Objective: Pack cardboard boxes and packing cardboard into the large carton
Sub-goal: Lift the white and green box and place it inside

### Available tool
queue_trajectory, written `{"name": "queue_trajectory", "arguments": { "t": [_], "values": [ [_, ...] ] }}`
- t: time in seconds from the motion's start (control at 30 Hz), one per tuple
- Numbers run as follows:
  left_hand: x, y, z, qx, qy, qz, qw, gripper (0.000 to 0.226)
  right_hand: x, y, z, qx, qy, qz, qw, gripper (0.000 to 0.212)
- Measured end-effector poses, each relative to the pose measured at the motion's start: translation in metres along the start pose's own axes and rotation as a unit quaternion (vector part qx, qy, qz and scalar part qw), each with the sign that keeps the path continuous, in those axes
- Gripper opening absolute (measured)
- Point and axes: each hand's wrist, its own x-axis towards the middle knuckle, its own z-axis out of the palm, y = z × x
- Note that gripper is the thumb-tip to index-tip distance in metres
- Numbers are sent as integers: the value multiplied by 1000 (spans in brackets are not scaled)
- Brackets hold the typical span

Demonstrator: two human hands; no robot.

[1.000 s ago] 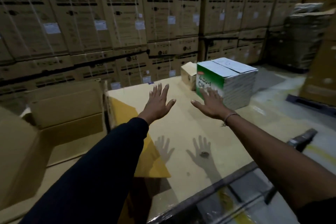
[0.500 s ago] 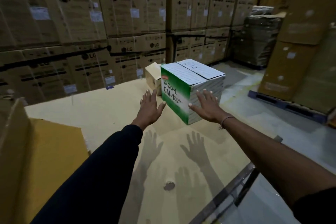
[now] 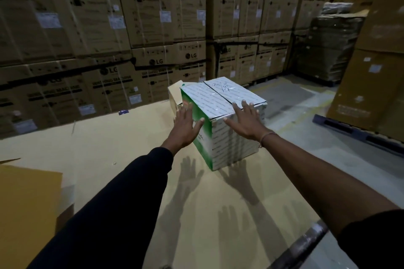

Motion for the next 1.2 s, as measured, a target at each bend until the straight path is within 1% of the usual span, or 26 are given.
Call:
{"name": "queue_trajectory", "arguments": {
  "t": [0.13,0.23,0.3,0.4,0.47,0.57,0.67,0.77,0.83,0.93,1.0,1.1,1.2],
  "values": [
    [45,22,24,-20,11,-60,998,82,53,32,-18,-14,-12,-16,1000,90],
    [77,38,45,-15,18,-78,997,82,89,56,-31,-30,-12,-21,999,89],
    [95,47,59,-7,23,-94,995,83,109,69,-38,-37,-23,-18,999,90],
    [113,52,76,-5,14,-141,990,86,136,85,-45,-50,-47,-7,998,92],
    [121,52,85,-30,9,-179,983,91,152,96,-49,-33,-67,9,997,94],
    [128,48,95,-86,41,-208,973,104,169,115,-45,-9,-92,22,995,99],
    [130,42,99,-145,72,-212,964,113,178,126,-33,-32,-60,15,998,107],
    [129,33,97,-245,83,-208,943,110,186,131,-30,-41,-45,0,998,118],
    [127,31,97,-288,78,-204,932,109,188,134,-31,-41,-45,-13,998,122],
    [123,31,97,-311,68,-184,930,105,182,133,-31,-32,-37,-28,998,123],
    [116,33,94,-313,61,-176,931,106,170,129,-30,-29,-34,-32,998,123],
    [100,34,87,-300,46,-168,938,107,144,126,-29,-18,-30,-33,999,125],
    [71,35,76,-287,34,-176,941,108,112,118,-29,-13,-32,-41,999,128]
  ]
}}
